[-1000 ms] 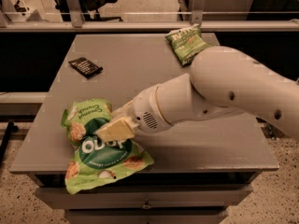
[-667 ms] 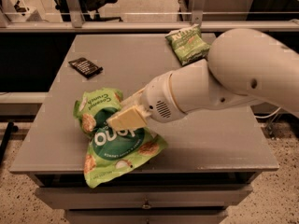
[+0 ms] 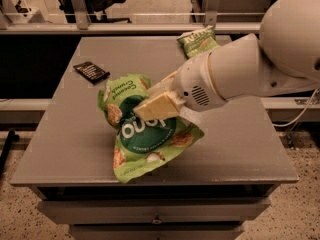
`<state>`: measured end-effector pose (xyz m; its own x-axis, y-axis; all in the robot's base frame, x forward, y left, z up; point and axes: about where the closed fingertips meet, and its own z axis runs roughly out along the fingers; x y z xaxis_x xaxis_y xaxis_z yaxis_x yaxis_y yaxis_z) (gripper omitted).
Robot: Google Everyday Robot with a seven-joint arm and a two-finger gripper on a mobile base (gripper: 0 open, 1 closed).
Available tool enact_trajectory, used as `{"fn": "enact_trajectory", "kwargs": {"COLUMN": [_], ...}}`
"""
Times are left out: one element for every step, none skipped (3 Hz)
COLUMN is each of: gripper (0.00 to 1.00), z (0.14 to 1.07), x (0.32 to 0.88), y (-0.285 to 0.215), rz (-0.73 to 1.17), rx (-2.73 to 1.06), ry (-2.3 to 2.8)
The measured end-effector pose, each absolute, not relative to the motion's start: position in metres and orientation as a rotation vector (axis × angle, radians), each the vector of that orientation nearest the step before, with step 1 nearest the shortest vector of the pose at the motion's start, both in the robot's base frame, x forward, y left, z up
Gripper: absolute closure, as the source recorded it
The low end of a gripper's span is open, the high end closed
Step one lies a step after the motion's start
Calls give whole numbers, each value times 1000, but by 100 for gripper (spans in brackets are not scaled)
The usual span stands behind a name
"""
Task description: Move green rice chip bag near green jalapeno chip bag
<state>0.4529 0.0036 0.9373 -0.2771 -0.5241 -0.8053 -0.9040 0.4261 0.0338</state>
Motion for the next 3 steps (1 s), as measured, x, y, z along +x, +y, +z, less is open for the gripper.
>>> {"fn": "enact_trajectory", "kwargs": {"gripper": [100,100,100], "z": [946,955,952], "x": [469,507,561], "y": [-16,-56,-112], "rz": [598,522,459], "rx": [-1167,-1092,-972], "ry": [1928,1920,1952]}}
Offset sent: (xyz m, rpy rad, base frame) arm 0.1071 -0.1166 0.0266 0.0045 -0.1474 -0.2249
